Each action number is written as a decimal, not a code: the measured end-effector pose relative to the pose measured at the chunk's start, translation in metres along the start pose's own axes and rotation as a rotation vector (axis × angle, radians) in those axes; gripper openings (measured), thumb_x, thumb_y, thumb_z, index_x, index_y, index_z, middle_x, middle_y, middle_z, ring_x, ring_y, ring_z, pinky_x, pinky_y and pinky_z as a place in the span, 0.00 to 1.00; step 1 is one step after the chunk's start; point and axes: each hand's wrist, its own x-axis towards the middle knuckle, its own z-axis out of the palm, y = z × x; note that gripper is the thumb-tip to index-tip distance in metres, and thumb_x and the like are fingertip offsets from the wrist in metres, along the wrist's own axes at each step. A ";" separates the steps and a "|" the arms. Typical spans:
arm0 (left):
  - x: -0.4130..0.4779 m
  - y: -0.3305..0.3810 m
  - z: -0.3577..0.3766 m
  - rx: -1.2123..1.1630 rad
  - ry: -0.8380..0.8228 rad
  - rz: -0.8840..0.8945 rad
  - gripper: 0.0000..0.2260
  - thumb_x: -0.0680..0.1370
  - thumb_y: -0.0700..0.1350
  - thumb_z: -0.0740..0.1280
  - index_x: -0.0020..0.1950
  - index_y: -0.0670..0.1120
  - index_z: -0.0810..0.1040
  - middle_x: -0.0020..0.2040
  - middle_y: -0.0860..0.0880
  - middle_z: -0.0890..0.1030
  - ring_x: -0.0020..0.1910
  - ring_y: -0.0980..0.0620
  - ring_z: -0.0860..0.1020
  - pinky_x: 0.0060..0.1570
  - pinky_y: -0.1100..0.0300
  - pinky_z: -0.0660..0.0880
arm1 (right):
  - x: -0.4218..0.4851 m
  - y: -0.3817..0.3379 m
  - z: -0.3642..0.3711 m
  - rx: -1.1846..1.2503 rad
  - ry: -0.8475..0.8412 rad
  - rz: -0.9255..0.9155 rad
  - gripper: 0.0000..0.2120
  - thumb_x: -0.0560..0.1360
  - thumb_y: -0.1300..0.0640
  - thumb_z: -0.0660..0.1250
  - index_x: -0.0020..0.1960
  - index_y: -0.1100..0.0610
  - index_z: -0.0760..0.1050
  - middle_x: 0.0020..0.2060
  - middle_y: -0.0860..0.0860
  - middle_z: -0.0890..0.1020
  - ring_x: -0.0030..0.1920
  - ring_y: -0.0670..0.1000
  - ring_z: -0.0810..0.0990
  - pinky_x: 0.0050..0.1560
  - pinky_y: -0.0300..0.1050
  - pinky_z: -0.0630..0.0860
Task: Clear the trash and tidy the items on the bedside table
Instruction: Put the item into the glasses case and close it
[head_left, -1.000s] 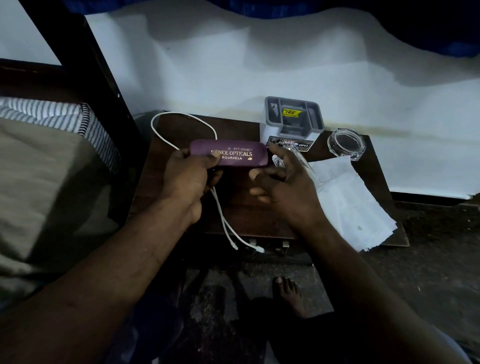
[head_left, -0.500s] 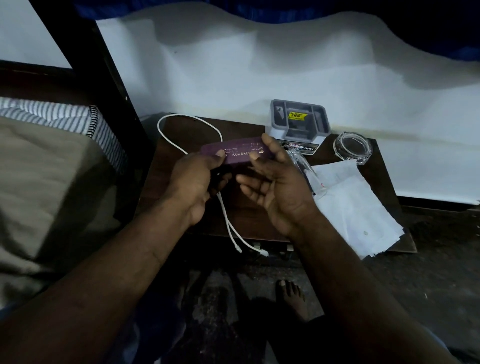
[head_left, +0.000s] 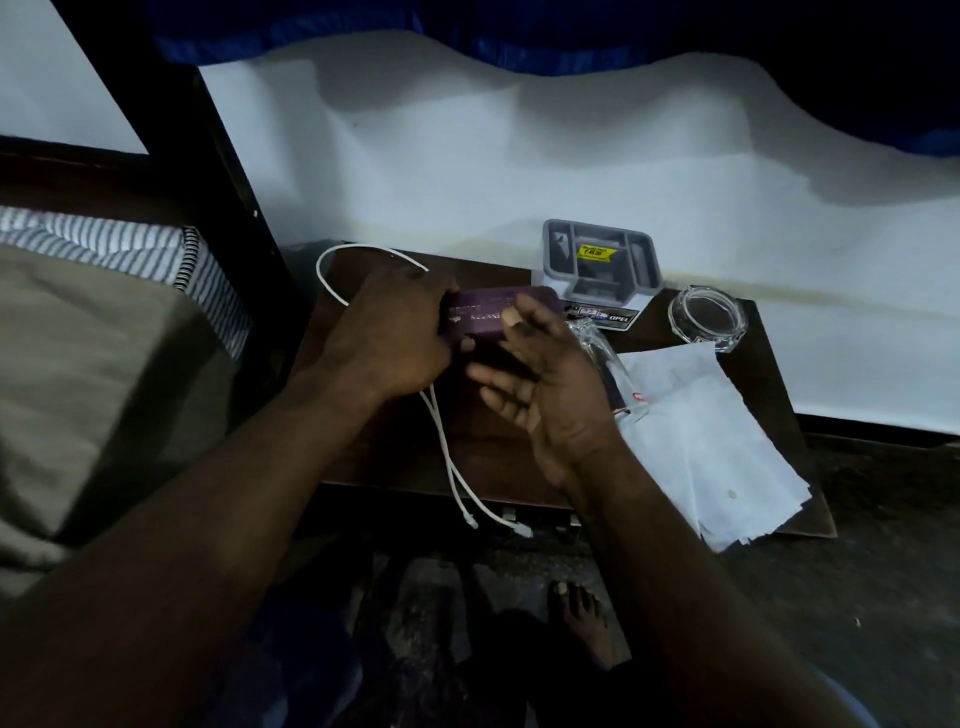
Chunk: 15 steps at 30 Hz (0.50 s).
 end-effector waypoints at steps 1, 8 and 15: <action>0.006 -0.003 0.002 0.059 0.010 0.013 0.23 0.74 0.52 0.74 0.64 0.43 0.78 0.58 0.39 0.82 0.59 0.37 0.77 0.62 0.49 0.69 | 0.001 0.002 -0.001 -0.027 -0.017 0.005 0.12 0.80 0.50 0.70 0.63 0.42 0.77 0.50 0.41 0.88 0.53 0.55 0.88 0.44 0.42 0.79; 0.057 -0.025 0.031 0.233 -0.062 -0.034 0.24 0.75 0.55 0.73 0.65 0.44 0.74 0.60 0.41 0.80 0.59 0.39 0.76 0.64 0.48 0.68 | 0.004 0.019 -0.004 -0.298 0.015 -0.030 0.19 0.75 0.50 0.77 0.64 0.48 0.79 0.61 0.49 0.82 0.56 0.50 0.85 0.57 0.50 0.82; 0.076 -0.030 0.058 0.149 -0.085 -0.055 0.24 0.76 0.52 0.74 0.67 0.42 0.76 0.62 0.39 0.81 0.62 0.38 0.78 0.66 0.49 0.68 | 0.004 0.019 -0.020 -0.382 0.004 -0.029 0.16 0.75 0.49 0.77 0.60 0.50 0.80 0.52 0.50 0.85 0.49 0.53 0.88 0.54 0.52 0.83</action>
